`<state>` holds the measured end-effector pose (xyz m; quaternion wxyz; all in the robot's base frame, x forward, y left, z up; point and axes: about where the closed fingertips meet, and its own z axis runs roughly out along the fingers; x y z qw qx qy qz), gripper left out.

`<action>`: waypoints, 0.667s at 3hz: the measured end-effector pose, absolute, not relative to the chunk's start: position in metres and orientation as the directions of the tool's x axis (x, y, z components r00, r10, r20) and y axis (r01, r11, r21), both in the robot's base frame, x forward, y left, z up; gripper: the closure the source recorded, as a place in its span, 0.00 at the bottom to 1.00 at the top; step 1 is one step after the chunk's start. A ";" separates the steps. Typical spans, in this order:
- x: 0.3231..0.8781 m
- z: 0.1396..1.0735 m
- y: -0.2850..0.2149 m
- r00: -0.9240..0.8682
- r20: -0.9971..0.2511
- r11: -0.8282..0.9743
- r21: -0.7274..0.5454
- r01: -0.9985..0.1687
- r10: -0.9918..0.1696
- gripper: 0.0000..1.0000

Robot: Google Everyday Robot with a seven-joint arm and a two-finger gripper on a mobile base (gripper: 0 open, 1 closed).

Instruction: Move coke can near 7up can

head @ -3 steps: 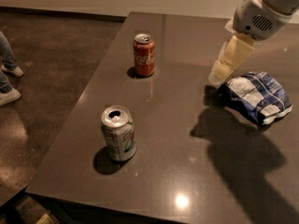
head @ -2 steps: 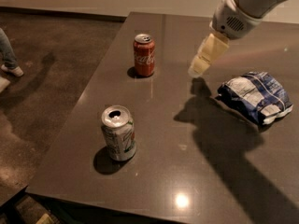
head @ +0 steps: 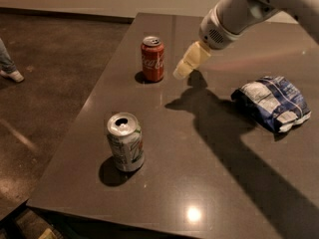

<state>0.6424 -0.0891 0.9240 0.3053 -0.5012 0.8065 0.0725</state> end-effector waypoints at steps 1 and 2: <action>0.660 0.913 -0.065 -0.284 -0.654 0.497 -0.163 -0.852 -0.701 0.00; 0.674 0.910 -0.040 -0.249 -0.736 0.490 -0.126 -0.863 -0.629 0.00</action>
Offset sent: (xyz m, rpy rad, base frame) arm 0.0461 0.0723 -0.0128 0.3583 -0.0837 0.0639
